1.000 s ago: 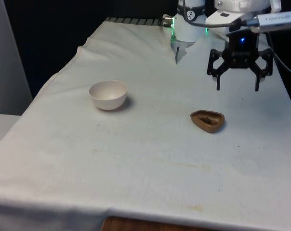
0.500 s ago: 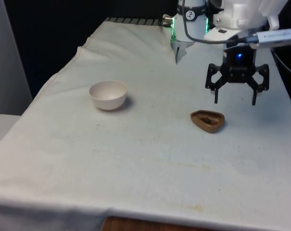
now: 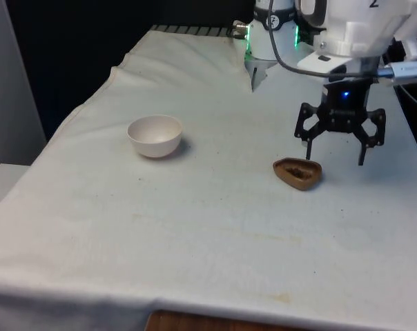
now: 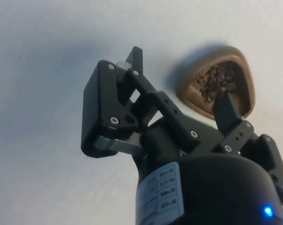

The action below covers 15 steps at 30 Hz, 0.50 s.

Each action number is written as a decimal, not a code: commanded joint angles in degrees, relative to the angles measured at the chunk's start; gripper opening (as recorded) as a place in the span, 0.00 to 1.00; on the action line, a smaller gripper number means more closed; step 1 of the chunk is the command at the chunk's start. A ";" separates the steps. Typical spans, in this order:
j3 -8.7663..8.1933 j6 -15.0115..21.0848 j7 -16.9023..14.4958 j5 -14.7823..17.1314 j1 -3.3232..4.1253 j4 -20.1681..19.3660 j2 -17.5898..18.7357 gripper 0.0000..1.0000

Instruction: Pour the coffee beans from the cup into the bowl.

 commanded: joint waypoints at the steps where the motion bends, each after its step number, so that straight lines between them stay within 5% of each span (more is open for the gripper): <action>1: 0.00 0.06 0.52 -0.57 0.00 0.06 0.29 1.00; 2: -0.74 0.92 1.49 -1.38 0.63 0.29 0.92 1.00; 10: -0.17 1.32 2.92 -3.09 0.00 0.52 2.35 1.00; 15: -0.69 1.72 3.44 -3.55 0.29 1.09 3.32 1.00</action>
